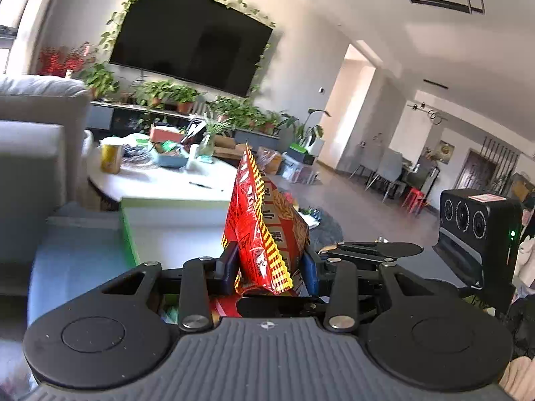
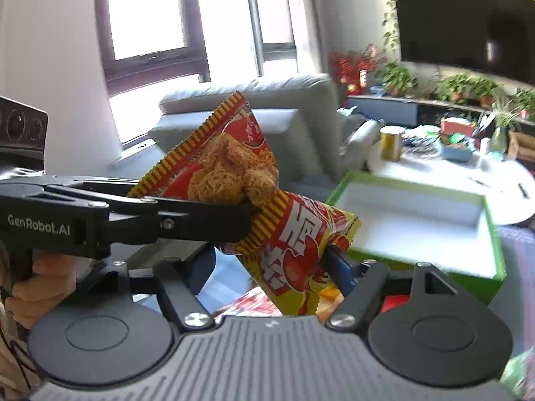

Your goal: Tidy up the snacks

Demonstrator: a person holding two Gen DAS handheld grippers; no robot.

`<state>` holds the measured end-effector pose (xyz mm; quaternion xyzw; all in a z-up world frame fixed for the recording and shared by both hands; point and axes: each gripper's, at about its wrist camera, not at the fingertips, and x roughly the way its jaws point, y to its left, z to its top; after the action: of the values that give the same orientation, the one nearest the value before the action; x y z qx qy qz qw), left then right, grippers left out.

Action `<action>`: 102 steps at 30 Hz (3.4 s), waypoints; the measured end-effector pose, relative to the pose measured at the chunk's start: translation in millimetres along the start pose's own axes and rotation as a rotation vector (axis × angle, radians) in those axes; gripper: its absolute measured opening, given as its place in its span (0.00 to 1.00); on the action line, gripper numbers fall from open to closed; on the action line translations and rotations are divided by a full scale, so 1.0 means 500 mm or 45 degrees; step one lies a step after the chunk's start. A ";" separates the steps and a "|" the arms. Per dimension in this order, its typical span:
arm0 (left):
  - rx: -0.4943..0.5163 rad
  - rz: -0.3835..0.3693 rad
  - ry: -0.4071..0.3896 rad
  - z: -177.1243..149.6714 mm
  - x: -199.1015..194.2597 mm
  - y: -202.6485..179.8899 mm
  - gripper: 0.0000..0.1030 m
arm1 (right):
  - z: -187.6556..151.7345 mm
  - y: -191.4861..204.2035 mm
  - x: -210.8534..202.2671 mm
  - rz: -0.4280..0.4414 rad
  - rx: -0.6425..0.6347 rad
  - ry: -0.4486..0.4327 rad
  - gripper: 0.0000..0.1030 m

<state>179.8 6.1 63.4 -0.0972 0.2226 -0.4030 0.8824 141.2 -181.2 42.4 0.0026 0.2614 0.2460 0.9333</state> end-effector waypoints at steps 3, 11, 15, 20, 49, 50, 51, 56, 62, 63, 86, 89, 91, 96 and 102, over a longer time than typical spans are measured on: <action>0.003 -0.025 0.007 0.029 0.064 0.022 0.35 | 0.029 -0.047 0.029 -0.046 0.006 -0.002 0.69; -0.071 -0.026 0.075 0.063 0.224 0.118 0.35 | 0.062 -0.167 0.149 -0.101 0.059 0.071 0.69; -0.162 -0.017 0.106 0.059 0.285 0.173 0.44 | 0.058 -0.217 0.207 -0.105 0.104 0.109 0.69; -0.249 0.048 0.110 0.053 0.284 0.208 0.58 | 0.039 -0.231 0.226 -0.246 0.090 0.100 0.69; -0.305 0.214 0.201 -0.165 -0.007 0.100 0.69 | -0.085 -0.059 0.113 -0.079 0.239 0.249 0.69; -0.317 0.212 0.203 -0.169 -0.009 0.102 0.69 | -0.088 -0.057 0.115 -0.081 0.244 0.256 0.69; -0.330 0.209 0.207 -0.173 -0.011 0.104 0.69 | -0.092 -0.055 0.117 -0.082 0.246 0.262 0.69; -0.417 0.153 0.226 -0.198 -0.013 0.123 0.68 | -0.100 -0.050 0.127 -0.088 0.249 0.280 0.69; -0.472 0.128 0.236 -0.215 -0.009 0.139 0.64 | -0.104 -0.044 0.141 -0.097 0.235 0.295 0.69; -0.483 0.125 0.243 -0.217 -0.006 0.142 0.63 | -0.105 -0.043 0.143 -0.099 0.232 0.297 0.69; -0.473 0.057 0.254 -0.234 0.010 0.140 0.31 | -0.111 -0.035 0.152 -0.072 0.301 0.284 0.63; -0.475 0.042 0.244 -0.233 0.010 0.141 0.29 | -0.110 -0.032 0.147 -0.065 0.306 0.275 0.61; -0.481 0.034 0.238 -0.233 0.009 0.142 0.29 | -0.107 -0.031 0.143 -0.049 0.315 0.268 0.60; -0.475 0.043 0.237 -0.233 0.009 0.138 0.28 | -0.106 -0.030 0.143 -0.056 0.317 0.266 0.59; -0.451 0.052 0.241 -0.234 0.011 0.133 0.27 | -0.109 -0.031 0.144 -0.058 0.327 0.270 0.57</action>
<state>172.2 46.3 -65.0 -0.2082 0.3739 -0.3468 0.8346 175.0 -168.7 -41.5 0.0901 0.3877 0.1883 0.8979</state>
